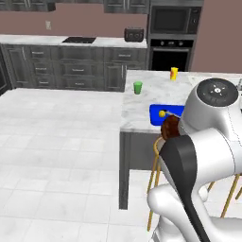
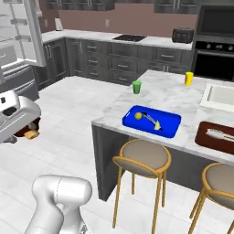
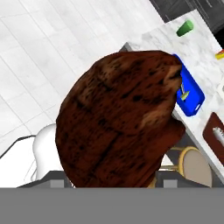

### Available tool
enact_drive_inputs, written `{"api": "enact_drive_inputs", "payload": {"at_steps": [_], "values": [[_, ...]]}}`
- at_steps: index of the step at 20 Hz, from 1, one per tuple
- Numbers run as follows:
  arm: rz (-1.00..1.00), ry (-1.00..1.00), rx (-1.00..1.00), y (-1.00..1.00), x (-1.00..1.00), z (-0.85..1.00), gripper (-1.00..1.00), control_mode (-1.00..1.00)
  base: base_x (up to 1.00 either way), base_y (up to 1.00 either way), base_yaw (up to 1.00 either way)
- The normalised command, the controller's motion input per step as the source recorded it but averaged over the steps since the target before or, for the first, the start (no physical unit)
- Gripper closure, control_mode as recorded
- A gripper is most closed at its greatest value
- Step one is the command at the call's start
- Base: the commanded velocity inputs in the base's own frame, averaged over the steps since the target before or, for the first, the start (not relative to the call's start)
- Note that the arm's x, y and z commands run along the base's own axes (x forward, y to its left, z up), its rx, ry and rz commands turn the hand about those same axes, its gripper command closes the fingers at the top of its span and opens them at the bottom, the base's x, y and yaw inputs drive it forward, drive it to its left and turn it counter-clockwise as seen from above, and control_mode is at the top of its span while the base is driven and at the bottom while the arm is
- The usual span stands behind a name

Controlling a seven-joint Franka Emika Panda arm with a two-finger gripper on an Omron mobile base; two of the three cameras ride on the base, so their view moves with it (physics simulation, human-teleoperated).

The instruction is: Gather the lemon wedge and lemon from the fridge and place them on a tray on the dining counter. Then gather the steaks from the fridge and place them on the other tray.

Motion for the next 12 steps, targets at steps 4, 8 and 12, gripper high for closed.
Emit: {"api": "enact_drive_inputs", "payload": {"at_steps": [4,8,12], "values": [[0.00,0.00,0.00,0.00,0.00,0.00,1.00,1.00,0.00,-0.62,-0.15],[0.00,0.00,0.00,0.00,0.00,0.00,1.00,1.00,0.20,-0.29,-0.24],[0.00,0.00,0.00,0.00,0.00,0.00,1.00,1.00,0.35,-0.14,-0.31]]}}
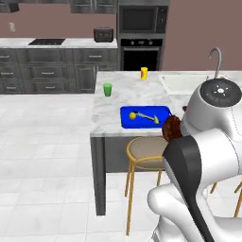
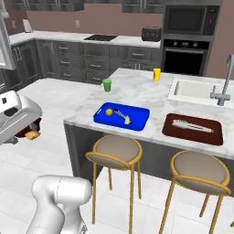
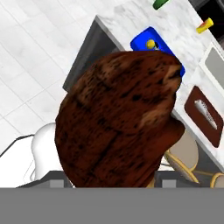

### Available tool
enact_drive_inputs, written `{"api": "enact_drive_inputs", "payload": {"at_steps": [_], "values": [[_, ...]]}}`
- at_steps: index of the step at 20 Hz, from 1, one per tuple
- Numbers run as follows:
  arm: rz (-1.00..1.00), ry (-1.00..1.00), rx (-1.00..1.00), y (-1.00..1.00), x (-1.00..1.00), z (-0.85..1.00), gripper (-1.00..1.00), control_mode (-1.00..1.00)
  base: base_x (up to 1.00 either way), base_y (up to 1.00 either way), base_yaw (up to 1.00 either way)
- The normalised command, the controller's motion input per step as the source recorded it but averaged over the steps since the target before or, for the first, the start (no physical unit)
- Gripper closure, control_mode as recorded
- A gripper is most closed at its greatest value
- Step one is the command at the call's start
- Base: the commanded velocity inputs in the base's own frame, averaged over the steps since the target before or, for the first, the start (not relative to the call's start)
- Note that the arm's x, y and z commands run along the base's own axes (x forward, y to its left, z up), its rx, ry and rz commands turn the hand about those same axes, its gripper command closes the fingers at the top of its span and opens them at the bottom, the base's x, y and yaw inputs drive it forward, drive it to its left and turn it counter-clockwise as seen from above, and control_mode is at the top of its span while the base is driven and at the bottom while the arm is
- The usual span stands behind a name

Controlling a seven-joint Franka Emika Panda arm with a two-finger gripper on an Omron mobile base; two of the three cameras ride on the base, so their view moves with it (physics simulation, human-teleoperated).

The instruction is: Gather the lemon wedge and lemon from the fridge and place them on a tray on the dining counter. Then gather the steaks from the fridge and place them on the other tray.

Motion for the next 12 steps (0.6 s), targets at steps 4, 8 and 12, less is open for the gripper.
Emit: {"api": "enact_drive_inputs", "payload": {"at_steps": [4,8,12], "values": [[0.00,0.00,0.00,0.00,0.00,0.00,1.00,1.00,0.37,-0.27,-0.31],[0.00,0.00,0.00,0.00,0.00,0.00,1.00,1.00,0.16,-0.75,-0.16],[0.00,0.00,0.00,0.00,0.00,0.00,1.00,1.00,0.01,-0.92,-0.07]]}}
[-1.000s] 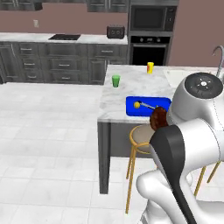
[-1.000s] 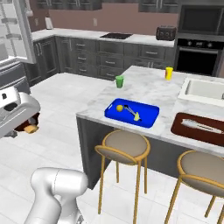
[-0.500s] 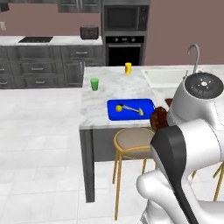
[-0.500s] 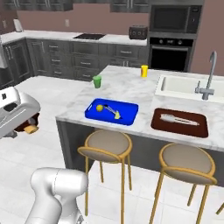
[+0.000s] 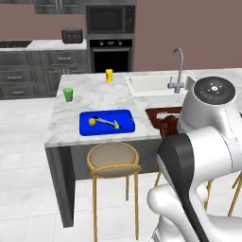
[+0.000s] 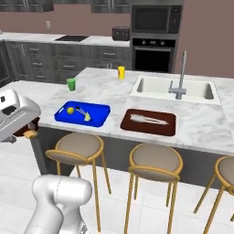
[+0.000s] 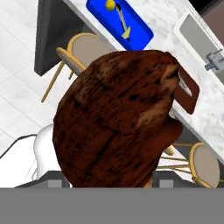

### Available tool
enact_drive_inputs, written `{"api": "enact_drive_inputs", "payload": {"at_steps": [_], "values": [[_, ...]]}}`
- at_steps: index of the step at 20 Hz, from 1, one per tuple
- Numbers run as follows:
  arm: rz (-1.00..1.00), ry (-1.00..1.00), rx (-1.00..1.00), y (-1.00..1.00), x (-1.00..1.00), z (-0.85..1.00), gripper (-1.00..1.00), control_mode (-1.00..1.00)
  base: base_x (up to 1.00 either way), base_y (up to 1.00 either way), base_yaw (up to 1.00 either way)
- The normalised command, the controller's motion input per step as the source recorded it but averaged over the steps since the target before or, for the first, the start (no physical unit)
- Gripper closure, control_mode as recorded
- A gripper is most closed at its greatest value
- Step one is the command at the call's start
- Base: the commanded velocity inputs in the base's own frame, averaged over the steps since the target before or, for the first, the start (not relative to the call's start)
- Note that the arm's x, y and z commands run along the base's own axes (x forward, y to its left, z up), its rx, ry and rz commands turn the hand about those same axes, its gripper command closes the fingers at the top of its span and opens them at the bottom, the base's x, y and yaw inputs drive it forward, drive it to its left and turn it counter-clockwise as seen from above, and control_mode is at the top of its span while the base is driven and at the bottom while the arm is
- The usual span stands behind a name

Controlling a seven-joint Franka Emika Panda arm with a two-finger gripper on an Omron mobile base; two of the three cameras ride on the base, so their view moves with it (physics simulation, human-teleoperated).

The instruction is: Gather the lemon wedge and lemon from the fridge and place them on a tray on the dining counter. Then gather the steaks from the fridge and place them on the other tray.

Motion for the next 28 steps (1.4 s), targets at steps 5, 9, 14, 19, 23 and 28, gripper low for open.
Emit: {"api": "enact_drive_inputs", "payload": {"at_steps": [5,9,14,19,23,28], "values": [[0.00,0.00,0.00,0.00,0.00,0.00,1.00,1.00,0.14,-0.85,-0.03],[0.00,0.00,0.00,0.00,0.00,0.00,1.00,1.00,0.30,-0.79,-0.02],[0.00,0.00,0.00,0.00,0.00,0.00,1.00,1.00,0.60,-0.56,-0.04],[0.00,0.00,0.00,0.00,0.00,0.00,1.00,1.00,0.76,-0.40,-0.04],[0.00,0.00,0.00,0.00,0.00,0.00,1.00,1.00,0.76,-0.16,-0.04],[0.00,0.00,0.00,0.00,0.00,0.00,1.00,1.00,0.90,-0.07,-0.02]]}}
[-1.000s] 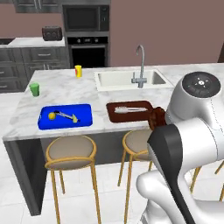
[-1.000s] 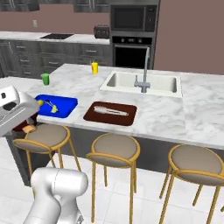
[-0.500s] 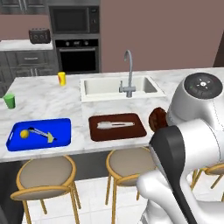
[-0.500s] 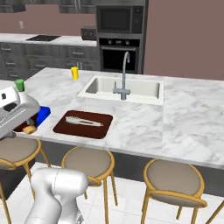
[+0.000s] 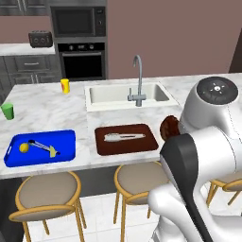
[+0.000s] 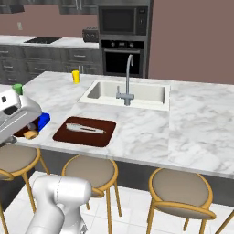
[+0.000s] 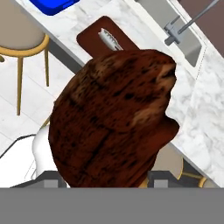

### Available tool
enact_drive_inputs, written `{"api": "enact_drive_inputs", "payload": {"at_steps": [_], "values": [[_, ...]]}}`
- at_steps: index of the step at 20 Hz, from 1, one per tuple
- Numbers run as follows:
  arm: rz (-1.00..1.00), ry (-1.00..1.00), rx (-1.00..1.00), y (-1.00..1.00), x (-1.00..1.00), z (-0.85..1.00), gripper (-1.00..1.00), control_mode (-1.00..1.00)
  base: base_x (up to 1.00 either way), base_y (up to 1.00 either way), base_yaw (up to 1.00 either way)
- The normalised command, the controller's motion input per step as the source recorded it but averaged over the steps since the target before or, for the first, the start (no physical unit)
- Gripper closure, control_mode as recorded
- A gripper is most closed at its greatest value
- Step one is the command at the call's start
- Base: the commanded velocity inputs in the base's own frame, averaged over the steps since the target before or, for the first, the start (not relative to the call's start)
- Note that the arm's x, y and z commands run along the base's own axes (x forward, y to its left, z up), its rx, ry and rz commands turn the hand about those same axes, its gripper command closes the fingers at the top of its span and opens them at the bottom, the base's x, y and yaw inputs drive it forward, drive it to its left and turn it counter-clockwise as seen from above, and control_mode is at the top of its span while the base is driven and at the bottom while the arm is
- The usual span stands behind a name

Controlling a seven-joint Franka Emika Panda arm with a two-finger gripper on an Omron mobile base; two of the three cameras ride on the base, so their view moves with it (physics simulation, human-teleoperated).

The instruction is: Gather the lemon wedge and lemon from the fridge and place them on a tray on the dining counter. Then gather the steaks from the fridge and place them on the other tray.

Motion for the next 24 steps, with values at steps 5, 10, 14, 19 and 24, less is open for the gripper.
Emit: {"api": "enact_drive_inputs", "payload": {"at_steps": [5,10,14,19,24], "values": [[0.00,0.02,0.04,-0.05,0.60,-0.02,1.00,-1.00,0.40,-0.04,0.00],[0.00,0.05,0.08,0.00,1.00,-0.15,1.00,-1.00,0.00,0.00,0.00],[0.00,0.07,0.07,0.00,1.00,-0.38,1.00,-1.00,0.00,0.00,0.00],[0.00,0.09,0.08,0.00,1.00,-0.48,1.00,-1.00,0.00,0.00,0.00],[0.00,0.10,0.04,0.00,0.94,-0.67,1.00,-1.00,0.00,0.00,0.00]]}}
